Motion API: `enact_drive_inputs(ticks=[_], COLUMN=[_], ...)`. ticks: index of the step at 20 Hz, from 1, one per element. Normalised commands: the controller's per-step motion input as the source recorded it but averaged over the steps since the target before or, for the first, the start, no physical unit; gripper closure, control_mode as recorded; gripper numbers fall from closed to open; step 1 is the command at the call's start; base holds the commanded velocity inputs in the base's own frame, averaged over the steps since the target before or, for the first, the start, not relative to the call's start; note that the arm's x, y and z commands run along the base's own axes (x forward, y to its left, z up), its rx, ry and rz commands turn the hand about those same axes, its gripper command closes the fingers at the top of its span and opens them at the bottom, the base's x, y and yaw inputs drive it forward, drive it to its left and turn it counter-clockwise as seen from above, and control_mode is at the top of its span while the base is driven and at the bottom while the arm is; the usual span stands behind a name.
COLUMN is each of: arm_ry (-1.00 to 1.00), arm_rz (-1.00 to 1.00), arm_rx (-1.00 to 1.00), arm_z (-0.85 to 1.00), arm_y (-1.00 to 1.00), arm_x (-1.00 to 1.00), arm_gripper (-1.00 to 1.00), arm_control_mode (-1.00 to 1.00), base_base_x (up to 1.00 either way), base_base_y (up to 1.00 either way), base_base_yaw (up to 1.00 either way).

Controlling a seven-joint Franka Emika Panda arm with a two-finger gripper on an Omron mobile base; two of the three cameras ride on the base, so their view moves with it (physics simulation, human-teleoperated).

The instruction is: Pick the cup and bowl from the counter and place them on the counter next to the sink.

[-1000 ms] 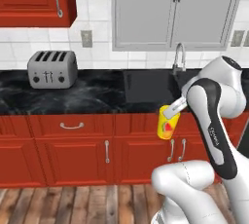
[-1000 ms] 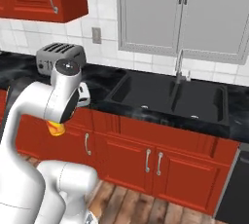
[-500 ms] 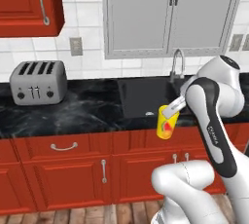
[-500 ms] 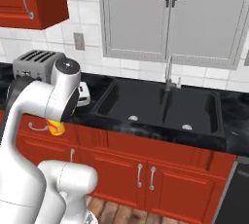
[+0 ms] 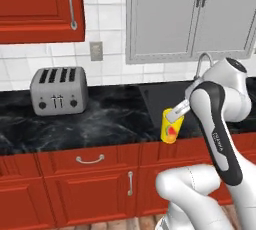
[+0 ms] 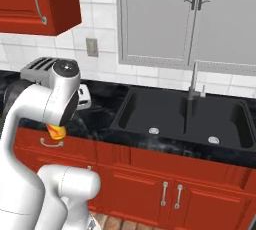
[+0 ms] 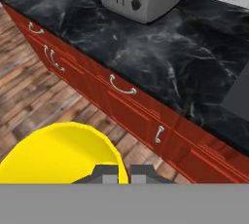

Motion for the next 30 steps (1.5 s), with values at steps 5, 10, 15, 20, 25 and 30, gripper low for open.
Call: enact_drive_inputs(ticks=[5, 10, 15, 20, 25, 30], arm_ry=[0.0, 0.0, 0.0, 0.0, 0.0, 0.0], arm_rz=[0.0, 0.0, 0.0, 0.0, 0.0, 0.0], arm_rx=[0.0, 0.0, 0.0, 0.0, 0.0, 0.0], arm_z=[0.0, 0.0, 0.0, 0.0, 0.0, -0.09], arm_y=[0.0, 0.0, 0.0, 0.0, 0.0, 0.09], arm_x=[0.0, 0.0, 0.0, 0.0, 0.0, 0.06], arm_gripper=[1.0, 1.0, 1.0, 1.0, 1.0, 1.0], arm_control_mode=[1.0, 1.0, 1.0, 1.0, -1.0, -1.0], base_base_x=[1.0, 0.42, 0.0, 0.0, 0.0, 0.0], base_base_y=[0.0, 0.05, 0.0, 0.0, 0.0, 0.0], base_base_yaw=[-0.16, -0.08, 0.0, 0.0, 0.0, 0.0])
